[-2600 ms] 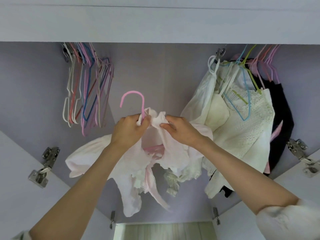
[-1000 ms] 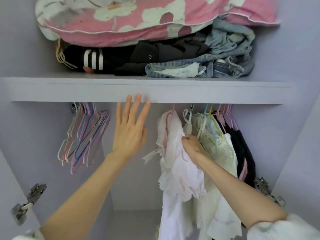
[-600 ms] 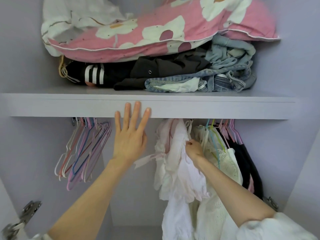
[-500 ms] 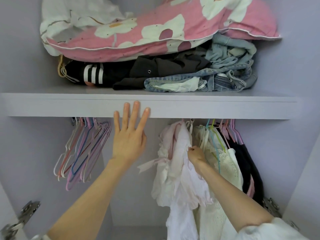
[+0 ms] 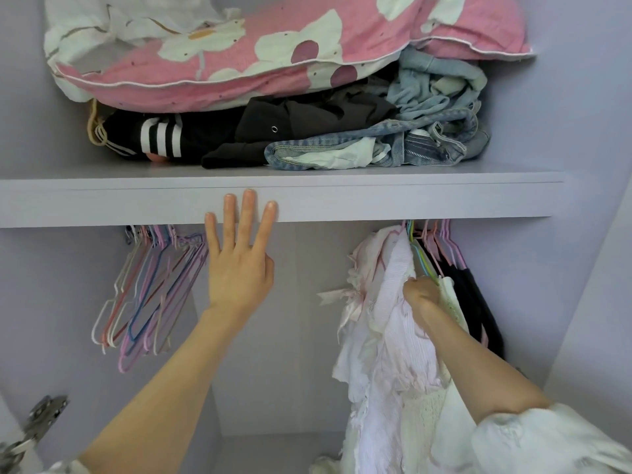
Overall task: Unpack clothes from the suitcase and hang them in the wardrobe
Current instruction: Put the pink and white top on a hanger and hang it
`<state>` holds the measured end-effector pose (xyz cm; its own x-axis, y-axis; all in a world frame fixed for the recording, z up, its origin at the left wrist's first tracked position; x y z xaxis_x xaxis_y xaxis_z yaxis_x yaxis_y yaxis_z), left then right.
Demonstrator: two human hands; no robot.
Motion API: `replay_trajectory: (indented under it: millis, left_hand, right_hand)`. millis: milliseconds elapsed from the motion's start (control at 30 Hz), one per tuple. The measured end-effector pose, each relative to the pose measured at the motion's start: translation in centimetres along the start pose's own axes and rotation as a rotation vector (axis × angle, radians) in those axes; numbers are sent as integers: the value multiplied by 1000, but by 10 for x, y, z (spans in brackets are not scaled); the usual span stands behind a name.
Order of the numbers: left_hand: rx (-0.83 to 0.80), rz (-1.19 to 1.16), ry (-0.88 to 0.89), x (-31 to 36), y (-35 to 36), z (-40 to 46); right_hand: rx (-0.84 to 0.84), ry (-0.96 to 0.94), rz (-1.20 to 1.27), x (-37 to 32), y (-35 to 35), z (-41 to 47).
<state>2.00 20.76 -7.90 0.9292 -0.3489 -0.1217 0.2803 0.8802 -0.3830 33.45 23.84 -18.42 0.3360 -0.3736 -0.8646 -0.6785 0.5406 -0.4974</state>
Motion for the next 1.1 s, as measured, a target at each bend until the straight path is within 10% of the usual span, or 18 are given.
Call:
replay_trajectory:
  millis: [600, 1100]
  left_hand:
    - [-512, -378, -178, 34, -25, -101]
    - [-1496, -634, -81, 158, -142, -364]
  right_hand:
    - [-112, -123, -263, 70, -9, -114]
    - [-513, 33, -573, 297, -33, -383]
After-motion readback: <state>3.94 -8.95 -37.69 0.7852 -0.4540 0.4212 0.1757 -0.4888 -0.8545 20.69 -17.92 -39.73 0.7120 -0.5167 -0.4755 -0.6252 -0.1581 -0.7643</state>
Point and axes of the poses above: each hand's wrist, its own z-axis towards the middle knuckle, its own y-axis out of the palm, x = y × z, the point moved 6 cm from there along z, towards the middle knuckle
